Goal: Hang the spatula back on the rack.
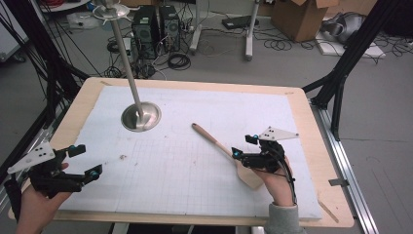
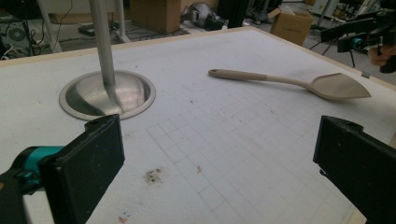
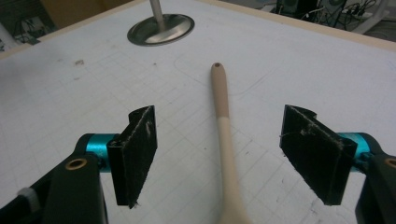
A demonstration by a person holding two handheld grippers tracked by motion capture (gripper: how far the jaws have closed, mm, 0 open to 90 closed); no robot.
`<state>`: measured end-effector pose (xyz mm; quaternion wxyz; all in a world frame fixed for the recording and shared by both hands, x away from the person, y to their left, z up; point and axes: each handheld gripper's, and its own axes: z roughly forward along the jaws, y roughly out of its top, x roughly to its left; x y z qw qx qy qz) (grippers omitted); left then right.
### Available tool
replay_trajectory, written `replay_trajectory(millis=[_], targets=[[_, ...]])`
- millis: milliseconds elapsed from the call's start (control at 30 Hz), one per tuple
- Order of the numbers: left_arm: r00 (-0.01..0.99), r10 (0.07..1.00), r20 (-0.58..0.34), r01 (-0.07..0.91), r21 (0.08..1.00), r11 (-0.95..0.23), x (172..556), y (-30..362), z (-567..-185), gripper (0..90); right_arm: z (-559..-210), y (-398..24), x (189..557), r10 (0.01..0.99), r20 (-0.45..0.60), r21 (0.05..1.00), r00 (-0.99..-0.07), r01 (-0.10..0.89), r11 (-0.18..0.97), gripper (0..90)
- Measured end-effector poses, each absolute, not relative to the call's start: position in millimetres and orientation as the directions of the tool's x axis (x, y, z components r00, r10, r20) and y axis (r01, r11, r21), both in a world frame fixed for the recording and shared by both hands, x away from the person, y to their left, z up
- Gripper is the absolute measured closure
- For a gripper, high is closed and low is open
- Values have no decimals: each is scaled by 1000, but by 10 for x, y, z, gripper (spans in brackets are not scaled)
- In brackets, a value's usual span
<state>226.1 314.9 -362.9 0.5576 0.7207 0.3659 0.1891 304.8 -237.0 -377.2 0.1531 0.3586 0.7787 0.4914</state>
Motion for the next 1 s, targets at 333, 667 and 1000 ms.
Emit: replay_trajectory(millis=[333,667,1000], targets=[[643,753,-139,312,946,-92,2196,3233,-3608,23,-3837,-2224,3177,700,88,848,-709,422,321,266],[646,751,-138,320,942,-102,2225,3203,-3635,23,-3926,-2182,3324,701,92,823,-708,451,347,266],[649,748,-136,321,941,-108,2240,3196,-3642,23,-3974,-2144,3417,702,82,797,-707,470,379,266]])
